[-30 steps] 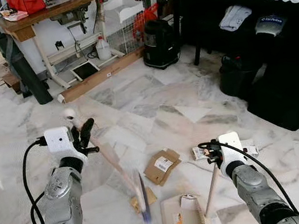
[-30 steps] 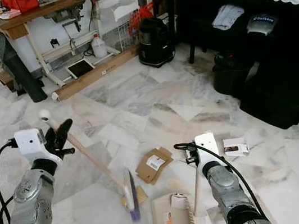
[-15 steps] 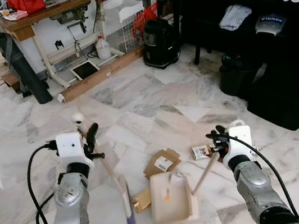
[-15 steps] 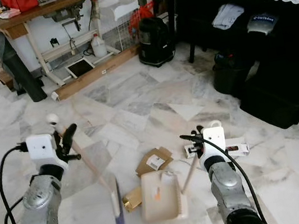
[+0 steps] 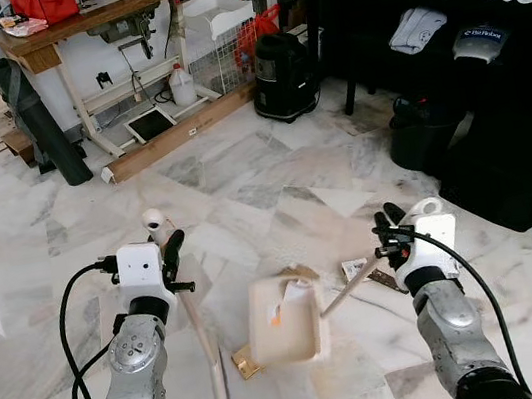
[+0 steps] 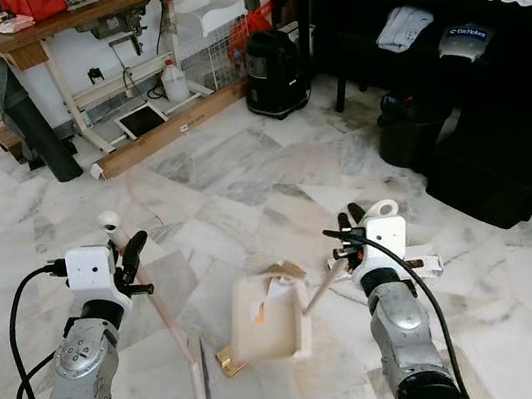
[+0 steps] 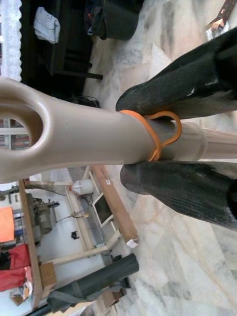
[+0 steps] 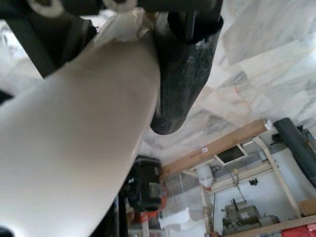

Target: Sweep floor

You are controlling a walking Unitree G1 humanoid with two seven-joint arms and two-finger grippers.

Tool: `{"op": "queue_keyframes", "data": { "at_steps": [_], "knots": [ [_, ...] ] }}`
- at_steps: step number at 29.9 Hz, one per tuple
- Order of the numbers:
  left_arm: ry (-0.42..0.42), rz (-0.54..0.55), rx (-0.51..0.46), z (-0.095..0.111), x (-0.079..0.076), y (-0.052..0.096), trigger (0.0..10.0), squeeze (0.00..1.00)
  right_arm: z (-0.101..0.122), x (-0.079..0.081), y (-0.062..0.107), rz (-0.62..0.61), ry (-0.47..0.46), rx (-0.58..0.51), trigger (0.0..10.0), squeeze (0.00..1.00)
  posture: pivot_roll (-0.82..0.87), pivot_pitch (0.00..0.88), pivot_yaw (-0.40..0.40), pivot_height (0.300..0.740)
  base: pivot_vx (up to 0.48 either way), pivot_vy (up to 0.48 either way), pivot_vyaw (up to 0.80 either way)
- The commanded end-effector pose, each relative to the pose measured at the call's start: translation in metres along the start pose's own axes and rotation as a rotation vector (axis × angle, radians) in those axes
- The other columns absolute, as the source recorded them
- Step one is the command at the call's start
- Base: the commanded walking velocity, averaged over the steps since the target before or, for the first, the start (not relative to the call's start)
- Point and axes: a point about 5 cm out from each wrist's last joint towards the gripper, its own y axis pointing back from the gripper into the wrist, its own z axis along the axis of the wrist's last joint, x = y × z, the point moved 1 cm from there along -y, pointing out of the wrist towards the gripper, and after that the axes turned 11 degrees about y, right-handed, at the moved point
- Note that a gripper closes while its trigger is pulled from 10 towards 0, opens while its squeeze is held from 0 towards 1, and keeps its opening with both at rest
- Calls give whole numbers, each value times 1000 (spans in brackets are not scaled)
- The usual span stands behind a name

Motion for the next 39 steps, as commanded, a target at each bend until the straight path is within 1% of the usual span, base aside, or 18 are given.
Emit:
{"op": "queue_keyframes", "data": {
  "at_steps": [1,2,3,5,6,7,8,10,12,14,18,20,28,33,39],
  "knots": [
    [-19,-6,-37,8,0,-5,10000,0,10,-2,-6,-21,-54,-26,10000,0,71,0,17,740,0,0,0],
    [-19,-6,-37,7,0,-5,10000,0,8,-3,-6,-32,-81,-18,10000,0,71,0,17,740,0,0,0],
    [-19,-6,-36,7,-1,-5,10000,0,7,-3,-7,-33,-70,-4,10000,0,73,0,17,740,0,0,0],
    [-20,-8,-35,7,-1,-5,10000,0,6,-3,-6,-21,-20,5,10000,0,73,0,17,740,0,0,0],
    [-20,-8,-35,7,-1,-5,10000,0,8,0,-6,8,79,-17,10000,0,71,0,17,740,0,0,0],
    [-20,-8,-35,7,-1,-5,10000,0,9,2,-6,24,90,-30,10000,0,72,0,18,740,0,0,0],
    [-20,-8,-35,7,-1,-5,10000,0,10,2,-6,20,70,-38,10000,0,72,0,18,740,0,0,0],
    [-21,-9,-35,6,-1,-5,10000,0,12,1,-6,4,65,-39,10000,0,74,0,17,740,0,0,0],
    [-22,-8,-36,6,-1,-5,10000,0,13,0,-6,5,85,-45,10000,0,76,0,16,740,0,0,0],
    [-22,-7,-37,6,-1,-5,10000,0,17,7,-6,56,174,-83,10000,0,77,0,15,740,0,0,0],
    [-24,-2,-42,6,-1,-4,10000,0,19,10,-6,51,99,-94,10000,0,80,0,13,740,0,0,0],
    [-30,9,-47,7,0,-3,10000,0,20,11,-6,39,79,-102,10000,0,81,0,13,740,0,0,0],
    [-28,4,-54,5,-4,0,10000,0,20,10,-5,20,57,-106,10000,0,80,0,11,740,0,0,0],
    [-26,10,-53,3,-5,2,10000,0,20,6,-4,0,49,-113,10000,0,80,0,12,740,0,0,0],
    [-27,14,-55,3,-5,2,10000,0,19,4,-3,-13,35,-111,10000,0,79,0,13,740,0,0,751]
  ]
}}
